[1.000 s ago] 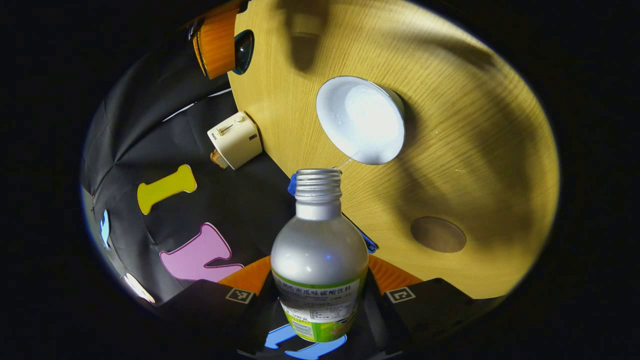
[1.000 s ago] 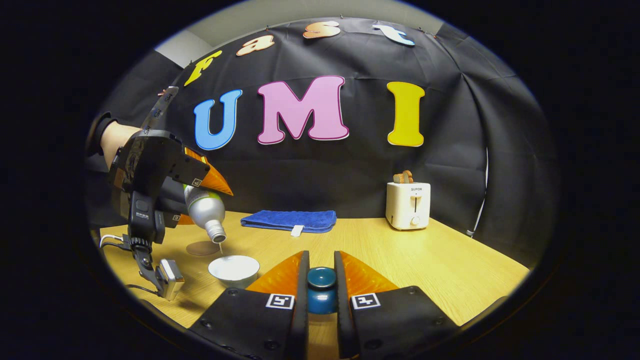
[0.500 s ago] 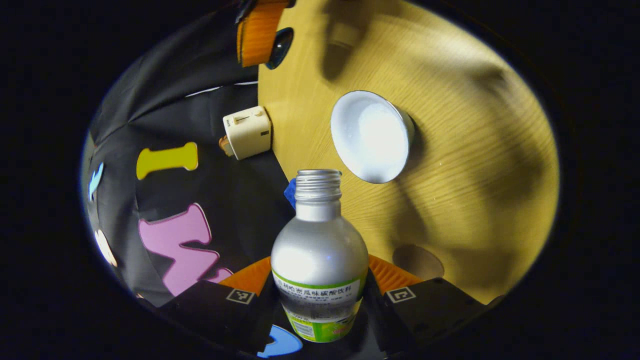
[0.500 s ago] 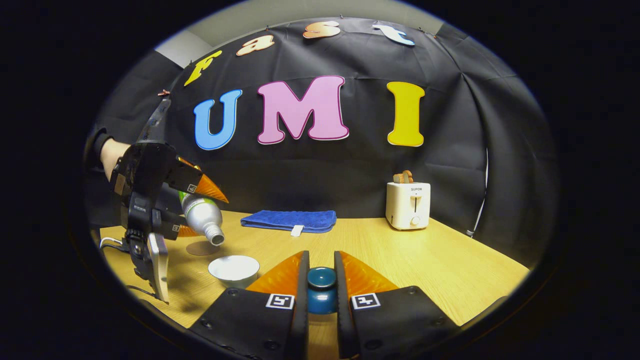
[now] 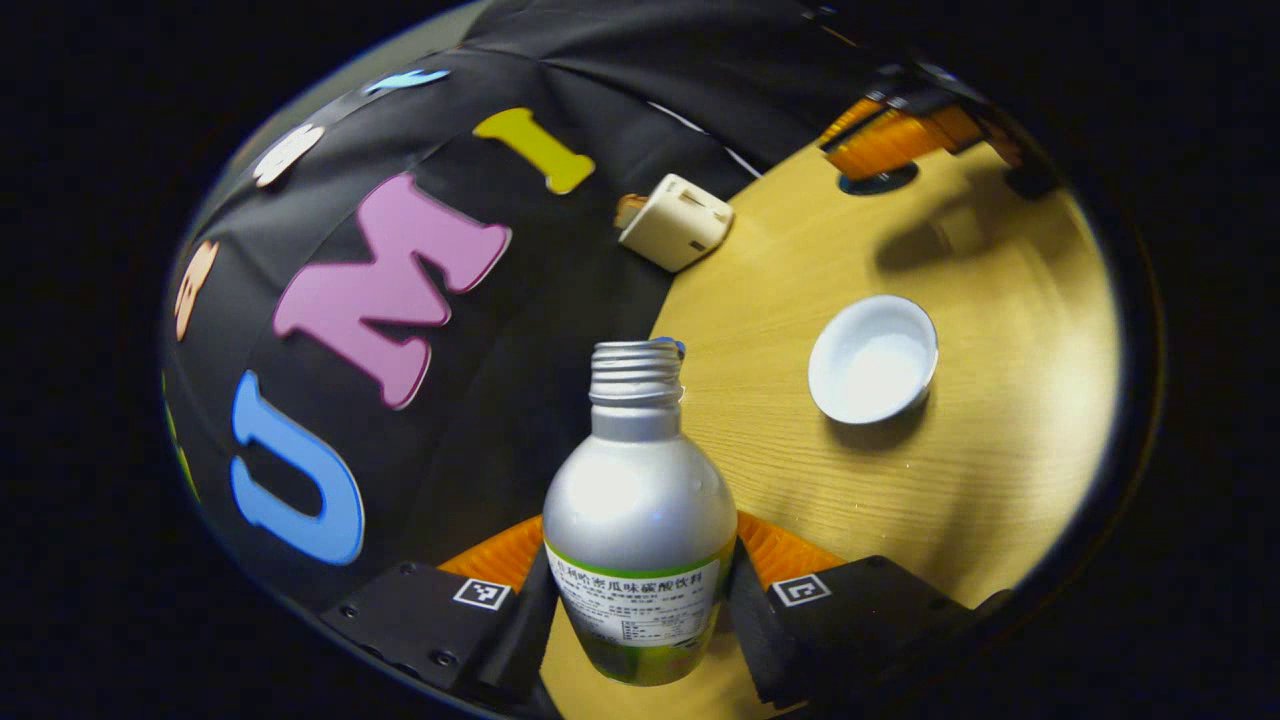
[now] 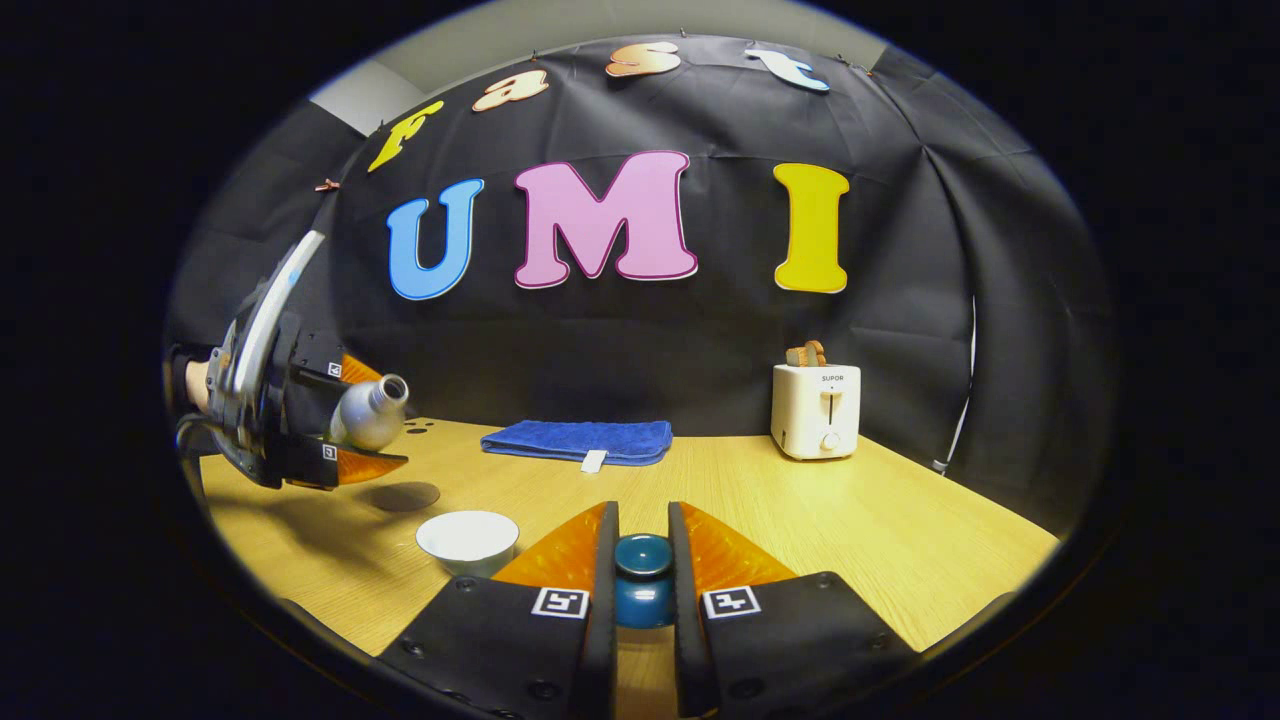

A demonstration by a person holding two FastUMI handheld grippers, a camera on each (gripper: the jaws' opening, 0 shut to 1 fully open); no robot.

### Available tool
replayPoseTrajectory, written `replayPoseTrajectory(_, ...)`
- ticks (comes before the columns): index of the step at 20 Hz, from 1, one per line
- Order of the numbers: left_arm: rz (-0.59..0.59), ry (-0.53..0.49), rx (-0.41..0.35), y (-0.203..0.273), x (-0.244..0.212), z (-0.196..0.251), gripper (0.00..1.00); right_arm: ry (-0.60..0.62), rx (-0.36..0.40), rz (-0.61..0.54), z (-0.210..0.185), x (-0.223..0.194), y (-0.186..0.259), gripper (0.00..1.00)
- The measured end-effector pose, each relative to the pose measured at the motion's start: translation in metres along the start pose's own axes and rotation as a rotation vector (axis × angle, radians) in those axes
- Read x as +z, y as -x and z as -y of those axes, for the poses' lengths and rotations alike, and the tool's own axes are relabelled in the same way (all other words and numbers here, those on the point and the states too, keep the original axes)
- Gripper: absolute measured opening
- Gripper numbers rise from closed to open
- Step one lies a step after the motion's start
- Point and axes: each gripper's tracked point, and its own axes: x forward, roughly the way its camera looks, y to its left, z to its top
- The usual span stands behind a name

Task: Open the teacup lid with one hand, grasp the water bottle and pour water into the teacup with the other hand; after pouring, place the water bottle on the coaster and then close the teacup lid.

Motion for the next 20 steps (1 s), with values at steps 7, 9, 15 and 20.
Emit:
replayPoseTrajectory(7,0.098,0.525,0.162,-0.015,-0.013,-0.026,0.79,0.000,0.000,-0.001,0.000,0.000,0.000,0.27)
replayPoseTrajectory(9,0.151,0.670,0.184,-0.019,-0.012,-0.032,0.79,0.001,-0.021,0.000,0.004,0.000,0.000,0.27)
replayPoseTrajectory(15,0.185,0.941,0.176,-0.028,-0.016,-0.026,0.79,0.001,-0.045,0.001,0.008,0.001,0.001,0.27)
replayPoseTrajectory(20,0.175,0.983,0.179,-0.030,-0.023,-0.022,0.82,0.001,-0.048,0.001,0.008,0.001,0.001,0.27)
